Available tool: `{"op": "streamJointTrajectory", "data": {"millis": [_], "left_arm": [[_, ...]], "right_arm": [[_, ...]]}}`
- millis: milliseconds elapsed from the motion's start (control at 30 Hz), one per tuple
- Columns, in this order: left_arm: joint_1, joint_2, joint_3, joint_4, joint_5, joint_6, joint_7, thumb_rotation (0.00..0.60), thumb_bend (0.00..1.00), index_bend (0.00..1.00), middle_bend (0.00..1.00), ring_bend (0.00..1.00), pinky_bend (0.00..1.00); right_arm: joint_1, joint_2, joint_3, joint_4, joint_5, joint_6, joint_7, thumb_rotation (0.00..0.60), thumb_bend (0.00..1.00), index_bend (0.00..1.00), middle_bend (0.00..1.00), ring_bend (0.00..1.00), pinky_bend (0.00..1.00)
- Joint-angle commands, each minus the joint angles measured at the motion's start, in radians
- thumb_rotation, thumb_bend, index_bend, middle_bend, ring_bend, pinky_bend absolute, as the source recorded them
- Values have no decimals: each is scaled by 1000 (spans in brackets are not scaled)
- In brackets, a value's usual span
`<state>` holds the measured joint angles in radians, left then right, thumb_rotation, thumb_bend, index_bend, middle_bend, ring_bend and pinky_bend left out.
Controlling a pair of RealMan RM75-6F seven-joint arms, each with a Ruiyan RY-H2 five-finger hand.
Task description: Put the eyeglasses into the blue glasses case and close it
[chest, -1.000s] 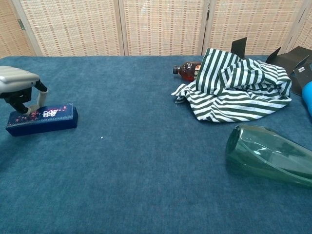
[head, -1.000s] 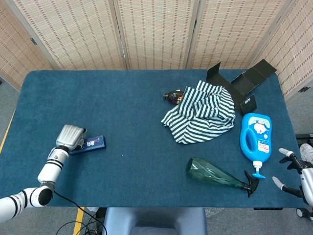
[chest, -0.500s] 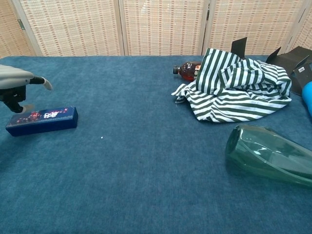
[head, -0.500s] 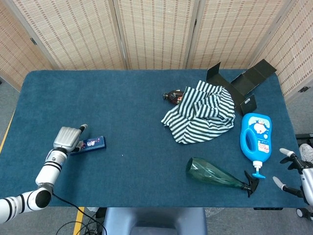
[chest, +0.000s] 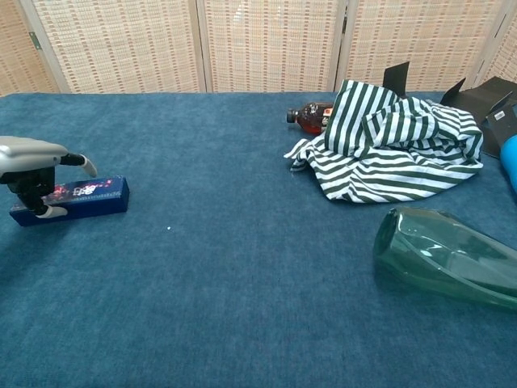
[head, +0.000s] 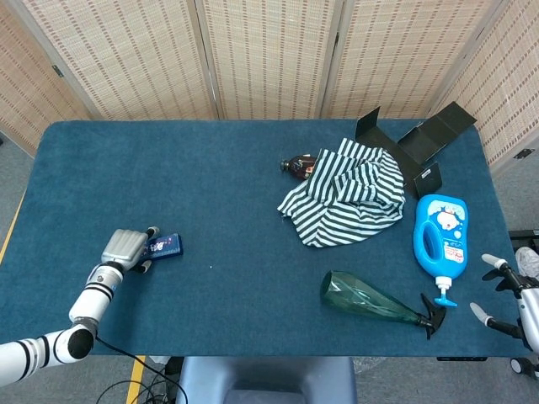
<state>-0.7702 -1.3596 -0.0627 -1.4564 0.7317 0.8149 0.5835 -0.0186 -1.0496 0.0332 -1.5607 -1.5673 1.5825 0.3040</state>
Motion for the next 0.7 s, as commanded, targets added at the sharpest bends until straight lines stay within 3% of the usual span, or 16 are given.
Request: {"op": "streamJointTrajectory", "data": {"millis": [33,233,333,400,500,567,700], "left_arm": [[-6,-28,6,32,-2,2,-11,600,386,298,970,915,960],[3,-61,7,68,41,51,-27,600,385,470,973,921,960],[6,-66,11,75,60,63,-28,600,386,471,973,921,960],[9,-64,15,71,74,71,-27,600,385,408,973,921,960],[11,-53,21,52,76,83,-11,600,349,197,953,900,960],[14,-41,21,29,83,101,-1,600,317,88,883,837,959],[44,-21,13,-15,141,174,-34,600,308,44,736,676,937]], "right_arm": [[0,0,0,0,1,0,-1,600,201,183,421,515,430],[1,0,1,-2,2,-4,-4,600,201,183,421,515,430],[2,-1,1,-3,3,-5,-5,600,201,183,421,515,430],[3,-1,2,-3,3,-6,-6,600,201,183,421,515,430],[4,1,3,-5,4,-8,-8,600,202,183,421,515,430],[5,2,4,-6,4,-9,-10,600,202,183,421,515,430],[8,3,6,-10,6,-12,-14,600,201,183,421,515,430]]}}
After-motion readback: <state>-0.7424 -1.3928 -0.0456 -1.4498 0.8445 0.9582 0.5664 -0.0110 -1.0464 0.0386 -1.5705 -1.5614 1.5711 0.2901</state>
